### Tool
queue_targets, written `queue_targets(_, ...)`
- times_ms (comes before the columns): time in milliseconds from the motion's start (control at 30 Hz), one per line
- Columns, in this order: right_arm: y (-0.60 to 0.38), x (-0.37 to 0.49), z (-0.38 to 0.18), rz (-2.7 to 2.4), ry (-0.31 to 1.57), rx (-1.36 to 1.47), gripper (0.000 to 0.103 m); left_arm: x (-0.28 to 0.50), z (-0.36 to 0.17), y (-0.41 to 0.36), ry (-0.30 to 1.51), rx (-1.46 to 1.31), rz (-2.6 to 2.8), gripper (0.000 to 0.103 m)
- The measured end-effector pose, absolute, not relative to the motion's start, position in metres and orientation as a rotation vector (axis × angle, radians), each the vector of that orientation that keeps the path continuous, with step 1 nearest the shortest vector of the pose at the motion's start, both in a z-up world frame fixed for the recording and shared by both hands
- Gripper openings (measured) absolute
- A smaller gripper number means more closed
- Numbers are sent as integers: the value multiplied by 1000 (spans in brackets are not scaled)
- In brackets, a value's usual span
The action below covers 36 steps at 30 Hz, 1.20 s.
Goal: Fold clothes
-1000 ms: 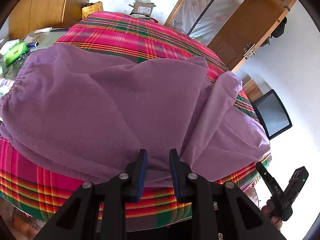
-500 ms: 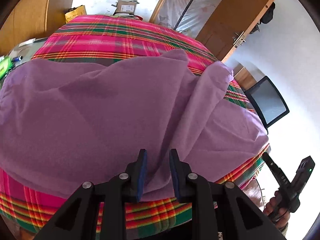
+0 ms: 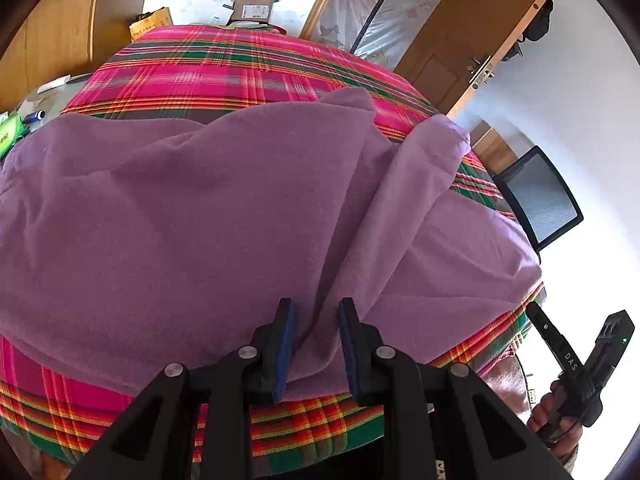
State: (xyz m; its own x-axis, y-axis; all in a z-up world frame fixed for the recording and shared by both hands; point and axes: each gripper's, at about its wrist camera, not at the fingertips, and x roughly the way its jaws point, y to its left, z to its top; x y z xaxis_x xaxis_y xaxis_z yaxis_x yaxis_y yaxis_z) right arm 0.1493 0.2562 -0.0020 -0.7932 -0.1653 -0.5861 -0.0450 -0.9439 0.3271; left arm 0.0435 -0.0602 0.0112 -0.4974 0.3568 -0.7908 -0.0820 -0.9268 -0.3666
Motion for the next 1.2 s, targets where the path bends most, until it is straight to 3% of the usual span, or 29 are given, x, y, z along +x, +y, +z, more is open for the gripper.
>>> queue_targets(467, 258, 71, 41, -2872, -200, 962, 21, 16, 22, -49, -343, -1400, 2491, 23)
queue_targets(900, 242, -45, 39, -2739, 9, 1092, 22, -35, 11, -19, -212, -1470, 2492, 23)
queue_targets(1200, 219, -112, 36, -2712, 84, 1155, 23, -55, 3, -24, -278, -1501, 2437, 25)
